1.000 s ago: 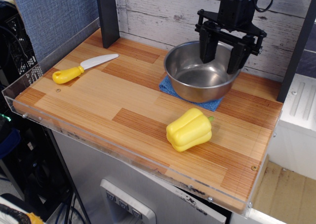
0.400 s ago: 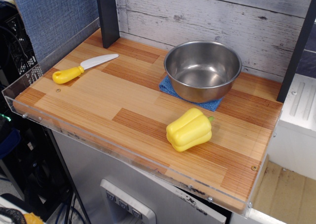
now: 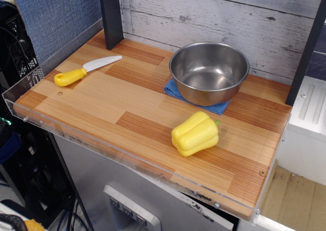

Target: Place pot on top of blue cloth.

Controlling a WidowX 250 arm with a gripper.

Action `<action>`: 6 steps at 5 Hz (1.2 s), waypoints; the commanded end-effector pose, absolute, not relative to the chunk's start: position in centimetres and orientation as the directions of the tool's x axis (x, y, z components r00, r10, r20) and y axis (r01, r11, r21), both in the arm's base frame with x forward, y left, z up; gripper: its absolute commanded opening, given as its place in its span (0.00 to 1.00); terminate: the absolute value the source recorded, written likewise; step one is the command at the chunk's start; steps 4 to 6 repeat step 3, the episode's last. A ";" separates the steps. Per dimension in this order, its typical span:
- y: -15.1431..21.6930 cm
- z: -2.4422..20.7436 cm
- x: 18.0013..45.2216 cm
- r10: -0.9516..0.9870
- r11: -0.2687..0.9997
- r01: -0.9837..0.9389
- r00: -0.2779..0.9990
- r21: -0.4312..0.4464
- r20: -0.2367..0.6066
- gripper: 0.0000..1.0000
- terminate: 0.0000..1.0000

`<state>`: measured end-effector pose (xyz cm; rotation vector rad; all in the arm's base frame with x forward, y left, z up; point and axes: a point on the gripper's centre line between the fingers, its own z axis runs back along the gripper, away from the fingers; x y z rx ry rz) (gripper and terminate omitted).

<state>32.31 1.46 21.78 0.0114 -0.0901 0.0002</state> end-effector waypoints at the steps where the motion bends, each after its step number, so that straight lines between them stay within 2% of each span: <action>1: 1.9 22.4 31.0 -0.009 0.994 -0.007 0.990 0.106 0.143 1.00 0.00; 2: 1.9 22.4 31.0 -0.009 0.994 -0.007 0.990 0.106 0.143 1.00 0.00; 3: 1.9 22.4 31.0 -0.009 0.994 -0.007 0.990 0.106 0.143 1.00 1.00; 6: 1.9 22.4 31.0 -0.009 0.994 -0.007 0.990 0.106 0.143 1.00 1.00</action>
